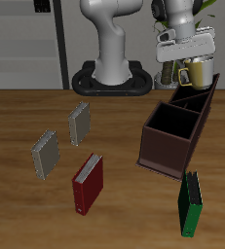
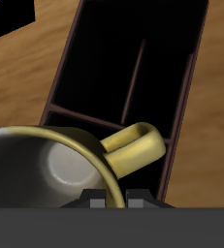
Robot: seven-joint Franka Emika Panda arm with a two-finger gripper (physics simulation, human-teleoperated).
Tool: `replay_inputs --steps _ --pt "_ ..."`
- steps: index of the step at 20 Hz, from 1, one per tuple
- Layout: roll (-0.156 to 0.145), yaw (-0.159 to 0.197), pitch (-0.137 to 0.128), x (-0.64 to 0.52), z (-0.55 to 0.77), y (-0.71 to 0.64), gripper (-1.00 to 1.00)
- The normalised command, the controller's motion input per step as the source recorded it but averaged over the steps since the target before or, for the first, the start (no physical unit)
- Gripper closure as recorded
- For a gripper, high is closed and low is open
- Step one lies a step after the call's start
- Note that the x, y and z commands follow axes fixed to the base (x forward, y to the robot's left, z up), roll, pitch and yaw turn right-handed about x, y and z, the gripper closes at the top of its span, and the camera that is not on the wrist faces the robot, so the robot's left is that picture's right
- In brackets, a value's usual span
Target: Place the white-yellow mug into the left desk caddy's left compartment and place the red book into the left desk caddy's front compartment
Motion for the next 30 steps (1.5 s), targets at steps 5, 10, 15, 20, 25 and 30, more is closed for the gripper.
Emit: replay_inputs --steps 5,10,15,20,25,30 --pt "0.004 -0.017 -0.005 -0.07 -0.01 0.01 1.00" --pt "0.031 -0.014 0.000 -0.17 0.00 0.07 1.00" --pt "0.036 -0.011 -0.013 -0.18 0.01 0.11 1.00" --pt "0.010 0.003 0.005 0.03 -0.02 0.03 1.00" --pt "-0.023 -0.022 0.022 0.02 -0.04 -0.12 1.00" --pt "-0.012 0.004 0.022 0.09 -0.06 -0.10 1.00"
